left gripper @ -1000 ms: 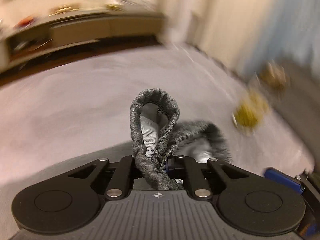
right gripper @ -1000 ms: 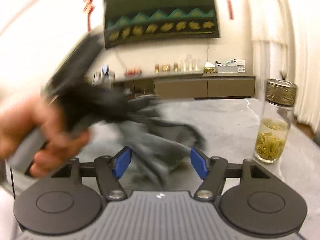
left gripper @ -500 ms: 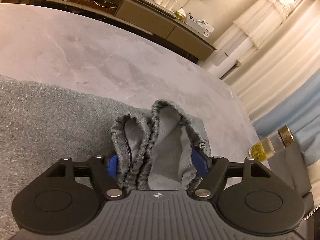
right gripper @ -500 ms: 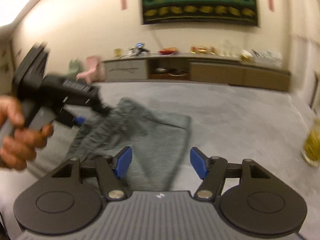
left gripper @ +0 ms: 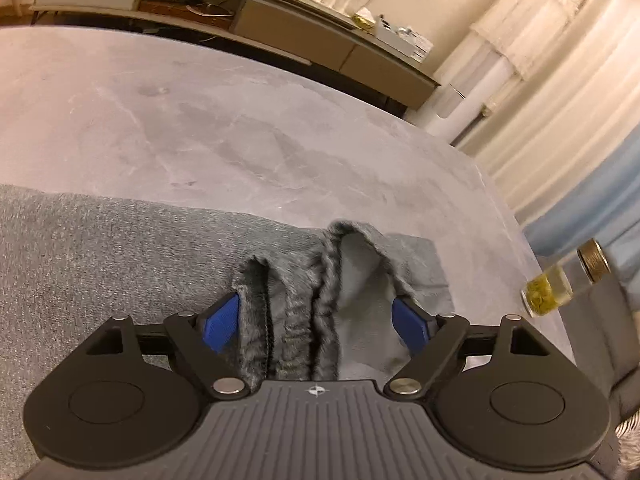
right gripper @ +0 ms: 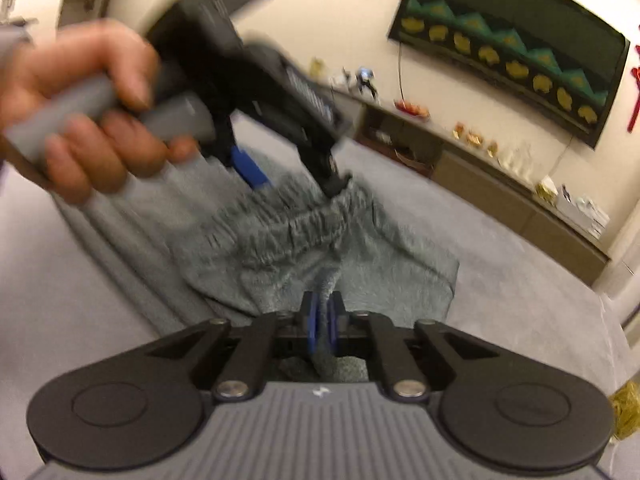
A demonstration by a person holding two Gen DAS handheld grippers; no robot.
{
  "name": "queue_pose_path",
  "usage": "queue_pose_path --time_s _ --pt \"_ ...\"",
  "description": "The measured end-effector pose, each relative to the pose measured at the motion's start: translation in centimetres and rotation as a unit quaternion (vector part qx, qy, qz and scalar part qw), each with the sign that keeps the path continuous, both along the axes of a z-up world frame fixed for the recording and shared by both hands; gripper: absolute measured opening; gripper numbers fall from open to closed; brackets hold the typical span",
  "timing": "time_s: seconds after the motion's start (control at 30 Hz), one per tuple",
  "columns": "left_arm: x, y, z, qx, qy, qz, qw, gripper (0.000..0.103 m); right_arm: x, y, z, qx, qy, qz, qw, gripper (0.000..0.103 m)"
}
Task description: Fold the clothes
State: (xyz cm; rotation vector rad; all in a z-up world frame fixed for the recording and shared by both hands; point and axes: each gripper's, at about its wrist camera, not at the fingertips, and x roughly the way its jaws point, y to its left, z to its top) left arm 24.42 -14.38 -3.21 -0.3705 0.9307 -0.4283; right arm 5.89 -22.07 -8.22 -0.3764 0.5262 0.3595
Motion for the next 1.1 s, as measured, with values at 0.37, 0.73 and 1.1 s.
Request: queue_pose_path --time_s 0.37,0.73,1.1 --pt "1.8 1.3 -1.6 -0.064 0.02 0.019 0.9976 0.084 1.5 2.5 1.5 0.039 -0.023 0.003 0.999 0.064" --pt "2.6 2.1 -2.2 -0.1 0.025 0.022 0.9944 0.085 2.3 5.7 0.0 -0.025 -0.011 0.009 1.0 0.008" --pt "-1.2 0.7 -0.7 -0.023 -0.028 -0.028 0.999 0.092 0.6 7.2 -2.6 -0.057 -0.017 0.071 0.996 0.009"
